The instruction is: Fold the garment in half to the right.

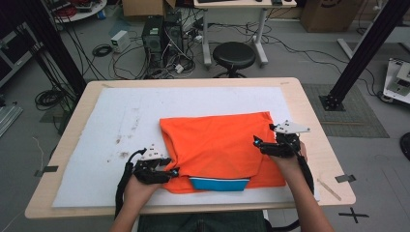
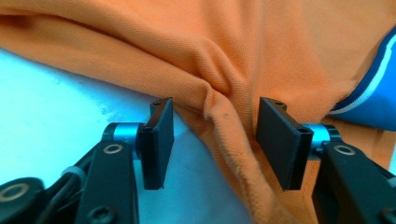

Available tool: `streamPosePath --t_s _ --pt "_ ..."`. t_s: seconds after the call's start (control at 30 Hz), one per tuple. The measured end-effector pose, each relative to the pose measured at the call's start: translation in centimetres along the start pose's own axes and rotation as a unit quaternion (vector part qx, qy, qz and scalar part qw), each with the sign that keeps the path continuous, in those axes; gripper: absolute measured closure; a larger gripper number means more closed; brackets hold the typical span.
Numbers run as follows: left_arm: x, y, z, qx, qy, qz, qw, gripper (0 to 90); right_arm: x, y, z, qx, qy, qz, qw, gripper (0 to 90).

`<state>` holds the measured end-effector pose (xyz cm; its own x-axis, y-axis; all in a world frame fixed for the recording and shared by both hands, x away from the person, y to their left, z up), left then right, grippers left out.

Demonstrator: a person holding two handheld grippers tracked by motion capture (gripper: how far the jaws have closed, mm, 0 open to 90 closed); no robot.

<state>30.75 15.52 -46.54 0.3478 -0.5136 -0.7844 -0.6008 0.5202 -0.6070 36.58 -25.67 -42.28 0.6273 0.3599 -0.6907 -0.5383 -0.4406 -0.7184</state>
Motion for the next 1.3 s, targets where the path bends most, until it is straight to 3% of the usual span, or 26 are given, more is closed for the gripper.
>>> streamPosePath --t_s 0.1,0.17,0.3,0.5,0.57,0.67,0.8,0.93,1.07,1.3 --pt "0.2 -0.1 -0.5 0.003 -0.001 0.001 1.0000 44.4 0.1 0.0 0.0 0.000 -0.001 0.002 1.0000 22.9" --pt "0.3 -0.3 -0.9 0.001 0.020 -0.003 0.9998 44.7 0.2 0.0 0.1 -0.002 -0.001 0.004 1.0000 22.9" --pt "0.3 -0.5 -1.0 -0.006 0.025 -0.018 0.9995 44.1 0.1 0.0 0.1 -0.002 0.000 0.001 1.0000 22.8" --pt "0.9 -0.8 -1.9 0.020 -0.018 -0.002 0.9996 45.0 0.4 0.0 0.3 -0.005 -0.003 0.008 1.0000 22.9" --pt "1.0 -0.9 -2.3 0.028 -0.021 -0.003 0.9994 50.3 0.5 -0.1 0.6 -0.008 -0.004 0.009 0.9999 22.9" --pt "0.9 -0.8 -2.8 0.052 -0.003 -0.006 0.9986 69.9 0.6 -0.4 0.9 -0.014 -0.005 0.007 0.9999 22.9" --pt "0.5 -0.5 -2.2 0.056 0.011 -0.008 0.9984 78.6 0.3 -0.8 1.3 -0.022 -0.009 0.002 0.9997 22.9" --pt "-0.2 0.2 -1.3 0.052 0.018 -0.011 0.9984 80.2 0.1 -1.5 1.5 -0.030 -0.015 -0.004 0.9994 22.9" --pt "-0.2 0.3 -1.5 0.058 0.011 -0.012 0.9982 79.9 0.3 -2.6 2.0 -0.030 -0.028 -0.012 0.9991 22.9" --pt "-0.1 0.3 -1.6 0.062 0.003 -0.008 0.9981 75.9 1.3 -6.0 4.0 -0.067 -0.042 -0.012 0.9968 23.3"
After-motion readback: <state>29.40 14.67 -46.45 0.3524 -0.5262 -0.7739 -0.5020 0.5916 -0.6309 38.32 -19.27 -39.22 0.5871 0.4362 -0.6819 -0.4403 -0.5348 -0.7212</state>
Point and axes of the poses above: each handheld gripper's, and its own axes: x roughly forward along the jaws, y roughly out of its underside, z roughly to its left, the point moved 2 cm from there along x, roughly forward along the jaws, and after that the axes turned 13 degrees about z, right-handed, at the moved point
